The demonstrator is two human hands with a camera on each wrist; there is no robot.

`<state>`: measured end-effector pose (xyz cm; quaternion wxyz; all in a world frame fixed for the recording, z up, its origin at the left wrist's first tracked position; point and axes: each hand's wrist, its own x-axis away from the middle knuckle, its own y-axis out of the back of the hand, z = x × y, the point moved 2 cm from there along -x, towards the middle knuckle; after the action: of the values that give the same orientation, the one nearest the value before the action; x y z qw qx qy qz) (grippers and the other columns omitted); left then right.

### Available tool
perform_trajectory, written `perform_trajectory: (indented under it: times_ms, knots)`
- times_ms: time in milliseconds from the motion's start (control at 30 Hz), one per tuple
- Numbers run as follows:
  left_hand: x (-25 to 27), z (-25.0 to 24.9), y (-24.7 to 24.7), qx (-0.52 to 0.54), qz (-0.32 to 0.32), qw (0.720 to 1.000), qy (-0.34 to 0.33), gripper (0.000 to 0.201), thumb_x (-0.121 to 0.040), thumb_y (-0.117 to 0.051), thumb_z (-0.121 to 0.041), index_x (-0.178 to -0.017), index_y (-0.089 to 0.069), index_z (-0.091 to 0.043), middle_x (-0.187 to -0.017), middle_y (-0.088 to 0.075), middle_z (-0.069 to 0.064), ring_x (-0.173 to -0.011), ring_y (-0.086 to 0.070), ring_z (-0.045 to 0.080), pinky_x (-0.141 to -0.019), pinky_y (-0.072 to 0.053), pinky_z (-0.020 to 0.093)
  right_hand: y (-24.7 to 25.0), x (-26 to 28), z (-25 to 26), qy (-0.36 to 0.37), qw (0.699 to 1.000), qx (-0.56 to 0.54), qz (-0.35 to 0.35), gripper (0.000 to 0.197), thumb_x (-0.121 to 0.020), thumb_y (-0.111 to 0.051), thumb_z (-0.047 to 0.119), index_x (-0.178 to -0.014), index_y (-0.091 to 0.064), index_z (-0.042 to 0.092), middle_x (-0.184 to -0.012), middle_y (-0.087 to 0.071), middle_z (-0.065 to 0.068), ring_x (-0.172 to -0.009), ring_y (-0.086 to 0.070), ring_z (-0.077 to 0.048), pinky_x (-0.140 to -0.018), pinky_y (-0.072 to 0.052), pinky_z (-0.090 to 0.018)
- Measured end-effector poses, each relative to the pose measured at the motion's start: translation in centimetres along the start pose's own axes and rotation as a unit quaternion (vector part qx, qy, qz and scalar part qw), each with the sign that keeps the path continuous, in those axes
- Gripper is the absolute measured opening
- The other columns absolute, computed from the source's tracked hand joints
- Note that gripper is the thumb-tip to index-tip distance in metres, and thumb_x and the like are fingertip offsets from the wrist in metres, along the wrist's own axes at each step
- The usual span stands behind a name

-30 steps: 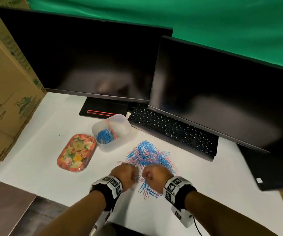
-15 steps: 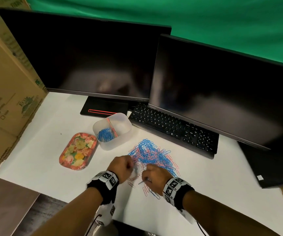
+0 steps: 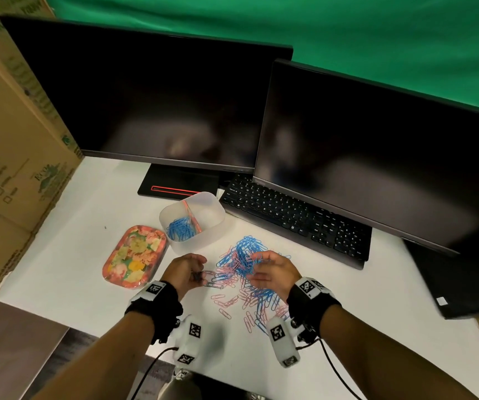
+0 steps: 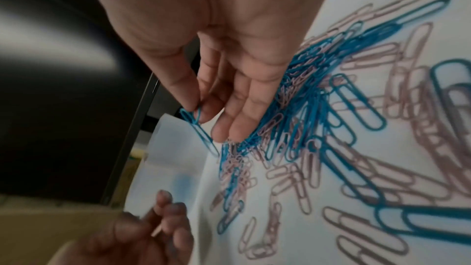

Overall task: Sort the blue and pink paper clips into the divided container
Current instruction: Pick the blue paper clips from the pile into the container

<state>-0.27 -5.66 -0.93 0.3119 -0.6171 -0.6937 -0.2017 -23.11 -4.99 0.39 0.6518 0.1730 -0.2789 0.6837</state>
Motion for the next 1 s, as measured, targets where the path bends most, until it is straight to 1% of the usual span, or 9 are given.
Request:
perform_trajectory:
  times_ms: [100, 167, 233, 333, 500, 600, 667, 767, 1000]
  knots:
    - [-0.7, 0.4, -0.5, -0.185, -0.011, 0.980, -0.068, 0.021, -0.084, -0.052, 0.001, -0.071, -0.060, -0.013, -0.063, -0.051, 0.004, -0.058, -0.046, 0.021, -0.060, -0.037, 0.025, 0.0, 0.1, 0.4, -0.040, 0.997, -0.072, 0.004, 0.029, -0.090, -0.044, -0.008, -0.108, -0.061, 0.007, -0.074, -0.058, -0.012, -0.080, -0.069, -0.037, -0.076, -0.058, -0.042]
    - [-0.6, 0.8, -1.0, -0.421, -0.007, 0.897, -0.135, 0.012, -0.083, -0.061, -0.012, -0.075, -0.062, -0.022, -0.072, -0.059, -0.004, -0.071, -0.056, 0.017, -0.067, -0.041, 0.023, 0.0, 0.3, 0.5, -0.058, 0.994, -0.096, 0.000, 0.030, -0.090, -0.039, -0.004, -0.106, -0.062, 0.007, -0.073, -0.054, -0.012, -0.078, -0.068, -0.038, -0.075, -0.058, -0.043]
    - [-0.7, 1.6, -1.1, -0.563, -0.011, 0.811, -0.159, 0.009, -0.083, -0.061, -0.020, -0.088, -0.064, -0.027, -0.087, -0.058, -0.004, -0.086, -0.060, 0.018, -0.078, -0.045, 0.023, -0.1, 0.5, 0.6, -0.070, 0.991, -0.114, -0.009, 0.031, -0.090, -0.035, -0.001, -0.101, -0.063, 0.006, -0.068, -0.058, -0.011, -0.076, -0.066, -0.037, -0.077, -0.056, -0.045]
    - [-0.8, 2.3, -1.0, -0.607, -0.019, 0.775, -0.175, 0.006, -0.084, -0.056, -0.026, -0.083, -0.058, -0.032, -0.097, -0.056, 0.000, -0.094, -0.062, 0.024, -0.082, -0.049, 0.029, -0.2, 0.8, 0.7, -0.077, 0.988, -0.133, -0.027, 0.034, -0.089, -0.031, 0.000, -0.096, -0.063, 0.004, -0.067, -0.057, -0.014, -0.066, -0.064, -0.034, -0.072, -0.056, -0.046]
    - [-0.4, 2.6, -0.8, -0.597, 0.010, 0.785, -0.168, 0.023, -0.084, -0.057, -0.026, -0.066, -0.045, -0.034, -0.093, -0.063, 0.001, -0.091, -0.062, 0.024, -0.076, -0.046, 0.025, -0.7, 0.8, 0.9, -0.108, 0.981, -0.150, -0.066, 0.024, -0.085, -0.033, 0.003, -0.087, -0.057, 0.004, -0.063, -0.043, -0.009, -0.051, -0.048, -0.022, -0.050, -0.043, -0.028]
    - [-0.1, 2.1, -0.4, -0.534, 0.004, 0.830, -0.162, 0.024, -0.079, -0.065, -0.020, -0.063, -0.053, -0.033, -0.071, -0.062, -0.010, -0.077, -0.062, 0.016, -0.064, -0.042, 0.016, -1.1, 0.9, 1.3, -0.134, 0.981, -0.134, -0.050, 0.019, -0.084, -0.034, 0.009, -0.079, -0.053, 0.007, -0.064, -0.043, -0.007, -0.050, -0.040, -0.019, -0.047, -0.030, -0.023]
    - [0.2, 1.5, -0.2, -0.483, 0.005, 0.861, -0.161, 0.021, -0.077, -0.070, -0.016, -0.067, -0.061, -0.031, -0.072, -0.065, -0.011, -0.074, -0.060, 0.011, -0.061, -0.038, 0.009, -1.4, 0.7, 1.4, -0.150, 0.984, -0.092, -0.035, 0.019, -0.086, -0.036, 0.013, -0.080, -0.054, 0.008, -0.064, -0.044, -0.005, -0.049, -0.038, -0.017, -0.045, -0.027, -0.022]
    - [0.7, 0.8, 0.1, -0.422, 0.020, 0.893, -0.152, 0.016, -0.077, -0.074, -0.015, -0.079, -0.068, -0.029, -0.074, -0.070, -0.004, -0.073, -0.062, 0.008, -0.066, -0.041, 0.011, -2.1, 0.2, 1.6, -0.159, 0.986, -0.028, -0.031, 0.017, -0.089, -0.043, 0.017, -0.081, -0.055, 0.008, -0.062, -0.044, -0.004, -0.046, -0.036, -0.015, -0.043, -0.024, -0.019]
    - [1.0, 0.1, 0.4, -0.439, 0.013, 0.890, -0.124, 0.010, -0.070, -0.074, -0.016, -0.064, -0.069, -0.022, -0.067, -0.071, -0.003, -0.065, -0.063, 0.009, -0.061, -0.045, 0.014, -3.7, -0.1, 2.7, -0.139, 0.989, 0.039, -0.032, 0.020, -0.092, -0.049, 0.018, -0.078, -0.059, 0.008, -0.059, -0.045, -0.003, -0.045, -0.032, -0.014, -0.040, -0.020, -0.018]
